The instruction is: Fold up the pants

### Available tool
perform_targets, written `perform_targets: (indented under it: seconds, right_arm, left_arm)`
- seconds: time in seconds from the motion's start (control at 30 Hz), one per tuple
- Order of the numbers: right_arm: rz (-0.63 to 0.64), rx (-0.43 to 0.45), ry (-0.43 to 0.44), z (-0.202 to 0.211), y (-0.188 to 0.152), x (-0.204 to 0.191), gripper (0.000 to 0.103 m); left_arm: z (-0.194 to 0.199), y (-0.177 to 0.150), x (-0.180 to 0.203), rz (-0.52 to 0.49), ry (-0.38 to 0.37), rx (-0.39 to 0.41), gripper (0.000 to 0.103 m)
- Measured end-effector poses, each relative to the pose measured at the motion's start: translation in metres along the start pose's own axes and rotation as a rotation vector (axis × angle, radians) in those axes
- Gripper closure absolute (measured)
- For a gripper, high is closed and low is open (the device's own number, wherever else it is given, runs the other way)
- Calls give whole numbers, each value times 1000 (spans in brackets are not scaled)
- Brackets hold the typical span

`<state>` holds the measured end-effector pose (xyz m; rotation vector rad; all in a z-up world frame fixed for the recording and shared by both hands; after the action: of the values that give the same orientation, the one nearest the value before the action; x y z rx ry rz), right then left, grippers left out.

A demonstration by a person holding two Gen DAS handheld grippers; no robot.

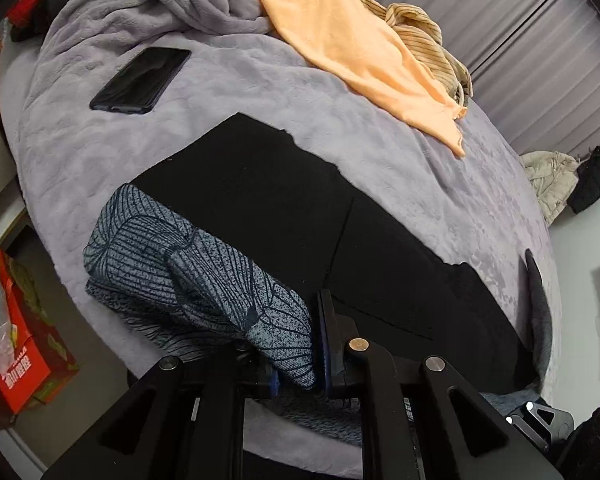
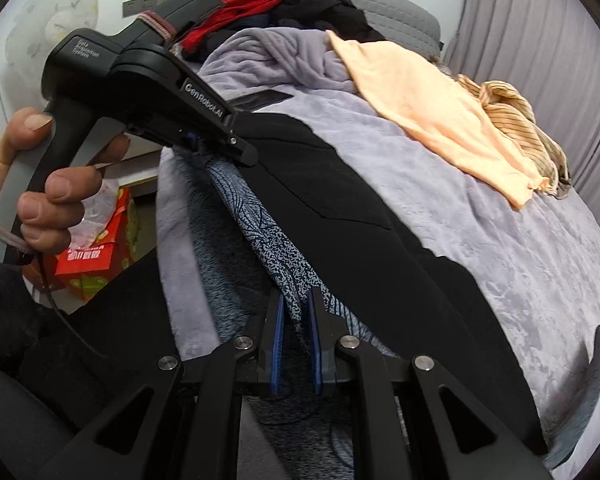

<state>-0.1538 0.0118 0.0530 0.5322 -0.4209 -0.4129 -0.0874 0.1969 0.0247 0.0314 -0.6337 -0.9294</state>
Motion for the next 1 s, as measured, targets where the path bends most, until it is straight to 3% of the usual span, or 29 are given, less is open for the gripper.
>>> perform_targets:
  seconds: [0.1, 0.27, 0.47, 0.63, 0.73, 0.77, 0.8, 0.83, 0.87, 1.0]
  right_arm:
    - [10, -45, 29, -20, -8, -13, 90]
    - [-30, -55, 55, -27, -15, -7, 90]
    - [-33, -58, 51, -28, -16, -9, 90]
    - [-36, -61, 55, -29, -14, -6, 90]
    - [-43, -63, 89, -26, -12, -5, 85]
    - [-48, -53, 103, -22, -11, -3, 70]
    - [-53, -37, 113, -16, -9, -2, 42]
    - [-60, -16, 117, -10, -8, 1, 29]
    - [-70, 16, 116, -3, -6, 4, 19]
    - [-166, 100, 105, 12, 2, 35, 19]
  left_arm:
    - [-13, -6, -16, 25, 1, -36, 87]
    - [-14, -10, -7, -32, 46, 2, 86]
    - [-13, -10, -10, -22, 51, 1, 86]
    - [-11, -15, 1, -72, 110, 35, 86]
    - [-6, -15, 3, -89, 156, 46, 71]
    - [-4, -15, 2, -90, 163, 45, 55]
    - [0, -15, 1, -89, 184, 49, 39]
    - [5, -14, -1, -85, 219, 75, 11]
    - [12, -14, -4, -81, 241, 114, 6]
    - [36, -7, -7, -113, 273, 206, 6]
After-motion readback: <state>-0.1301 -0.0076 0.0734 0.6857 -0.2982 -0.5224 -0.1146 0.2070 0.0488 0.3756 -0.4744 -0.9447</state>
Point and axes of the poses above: each gripper's, at about its wrist camera, not at the fingertips, and z roughly against the way its jaws point, x to its right, y to its top, the point moved 2 cm from there along -z, roughly the way its jaws point, and after that the axes turned 12 degrees about z, right-handed, at the moved point
